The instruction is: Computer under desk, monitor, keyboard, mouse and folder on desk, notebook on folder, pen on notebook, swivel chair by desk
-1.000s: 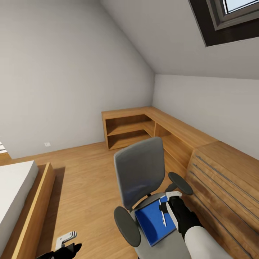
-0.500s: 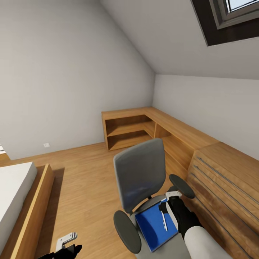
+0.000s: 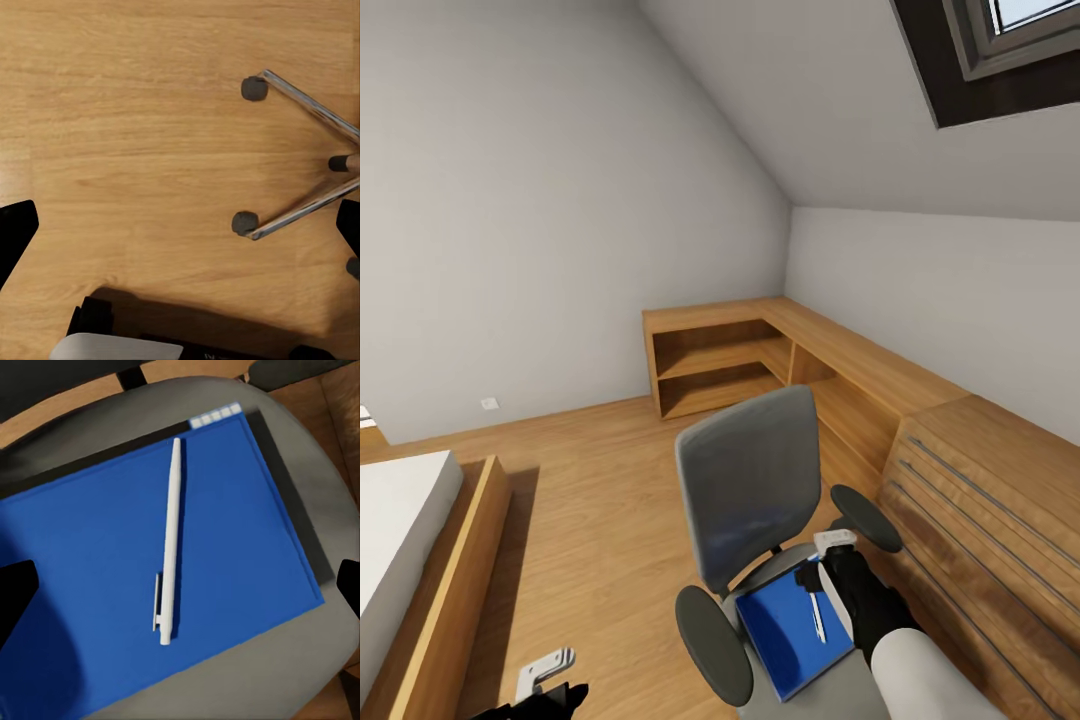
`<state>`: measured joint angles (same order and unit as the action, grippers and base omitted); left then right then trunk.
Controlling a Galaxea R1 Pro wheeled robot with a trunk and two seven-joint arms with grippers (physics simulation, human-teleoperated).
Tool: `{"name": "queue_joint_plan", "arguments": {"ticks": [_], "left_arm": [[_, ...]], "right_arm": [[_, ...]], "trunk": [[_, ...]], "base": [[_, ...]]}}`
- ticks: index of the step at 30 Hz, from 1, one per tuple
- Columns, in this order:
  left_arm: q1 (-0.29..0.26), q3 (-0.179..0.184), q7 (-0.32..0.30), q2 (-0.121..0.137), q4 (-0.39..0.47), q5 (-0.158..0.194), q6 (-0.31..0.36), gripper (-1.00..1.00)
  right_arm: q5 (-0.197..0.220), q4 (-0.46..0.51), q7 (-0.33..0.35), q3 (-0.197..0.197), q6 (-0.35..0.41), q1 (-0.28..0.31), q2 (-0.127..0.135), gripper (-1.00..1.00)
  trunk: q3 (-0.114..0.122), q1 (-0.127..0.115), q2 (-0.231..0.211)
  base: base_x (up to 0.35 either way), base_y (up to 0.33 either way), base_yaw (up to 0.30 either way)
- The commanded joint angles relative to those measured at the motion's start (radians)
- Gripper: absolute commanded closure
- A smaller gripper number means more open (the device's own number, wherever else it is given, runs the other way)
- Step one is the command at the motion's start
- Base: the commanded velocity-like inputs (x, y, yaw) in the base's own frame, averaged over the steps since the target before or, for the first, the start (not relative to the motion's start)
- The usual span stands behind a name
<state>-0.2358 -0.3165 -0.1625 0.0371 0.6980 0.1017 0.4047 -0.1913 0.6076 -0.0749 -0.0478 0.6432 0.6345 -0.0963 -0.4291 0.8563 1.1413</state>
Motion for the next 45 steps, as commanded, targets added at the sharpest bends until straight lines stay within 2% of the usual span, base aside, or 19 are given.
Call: {"name": "queue_joint_plan", "arguments": {"ticks": [1, 14, 45], "left_arm": [[0.000, -0.003, -0.002, 0.000, 0.000, 0.010, 0.008, -1.00], [0.000, -0.004, -0.005, 0.001, -0.001, 0.012, 0.008, -1.00], [0.000, -0.004, -0.005, 0.000, 0.000, 0.013, 0.008, -1.00]], "right_arm": [[-0.010, 0.001, 0.006, -0.003, 0.004, 0.001, -0.002, -1.00], [-0.010, 0.001, 0.012, 0.000, 0.001, 0.001, -0.002, -1.00], [-0.008, -0.002, 0.014, -0.001, 0.001, 0.001, -0.003, -1.00]], "trunk": [[-0.001, 0.000, 0.001], [-0.001, 0.000, 0.001], [-0.098, 0.119, 0.218]], "base": [[0.000, 0.000, 0.000], [0.000, 0.000, 0.000], [0.000, 0.000, 0.000]]}}
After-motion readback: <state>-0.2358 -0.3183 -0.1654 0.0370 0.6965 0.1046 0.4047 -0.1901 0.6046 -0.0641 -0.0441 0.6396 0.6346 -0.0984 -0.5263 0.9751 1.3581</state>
